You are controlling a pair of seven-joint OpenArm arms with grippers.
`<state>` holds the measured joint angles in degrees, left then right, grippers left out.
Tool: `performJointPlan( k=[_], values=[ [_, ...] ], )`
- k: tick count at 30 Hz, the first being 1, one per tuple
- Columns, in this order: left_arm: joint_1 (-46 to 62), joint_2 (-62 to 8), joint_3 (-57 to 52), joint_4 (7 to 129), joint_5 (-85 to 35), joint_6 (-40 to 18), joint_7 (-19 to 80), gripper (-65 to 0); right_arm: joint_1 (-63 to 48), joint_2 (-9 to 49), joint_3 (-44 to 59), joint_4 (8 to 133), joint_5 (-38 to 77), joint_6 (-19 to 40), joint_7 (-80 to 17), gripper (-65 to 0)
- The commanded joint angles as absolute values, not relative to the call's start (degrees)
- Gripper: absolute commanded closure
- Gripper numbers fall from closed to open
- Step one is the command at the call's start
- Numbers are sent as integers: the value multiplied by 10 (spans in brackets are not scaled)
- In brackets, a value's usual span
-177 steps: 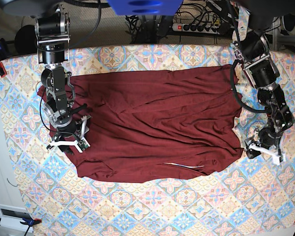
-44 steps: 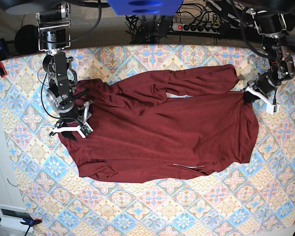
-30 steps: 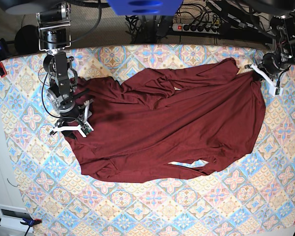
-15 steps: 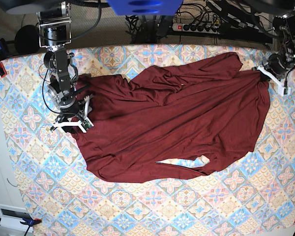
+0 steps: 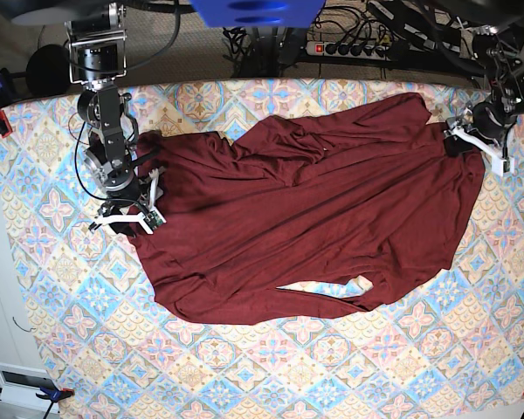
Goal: Layout the t-shirt on the table in an organized manner, then fold the t-shirt properly
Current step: 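Release the corner and reach the left gripper to the shirt hem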
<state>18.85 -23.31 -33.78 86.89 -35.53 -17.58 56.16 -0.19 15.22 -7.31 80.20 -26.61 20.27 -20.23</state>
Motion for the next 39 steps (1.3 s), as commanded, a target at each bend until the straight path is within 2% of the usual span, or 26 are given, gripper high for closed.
performJointPlan(
  k=[1,9,22,34,39],
  values=[
    [183,-239,-363,879,-356,-174,554,-383,6,159,-68,813,-263,195,-192,-278],
    [143,-226,-406,883,-356,-174,555,-387,8,159,-33,808,-263,195,-192,-278],
    [118,-201,-407,991,-355,-174,553,-384,32,158,-31,807,-263,195,-218,-278],
    [7,-201,-401,986,-346,-174,555,-384,34,157,-32,807,-263,195,-218,-278],
    [-80,-194,-351,902,-284,-174,553,-384,34,157,-32,811,-263,195,-218,-278]
  ],
)
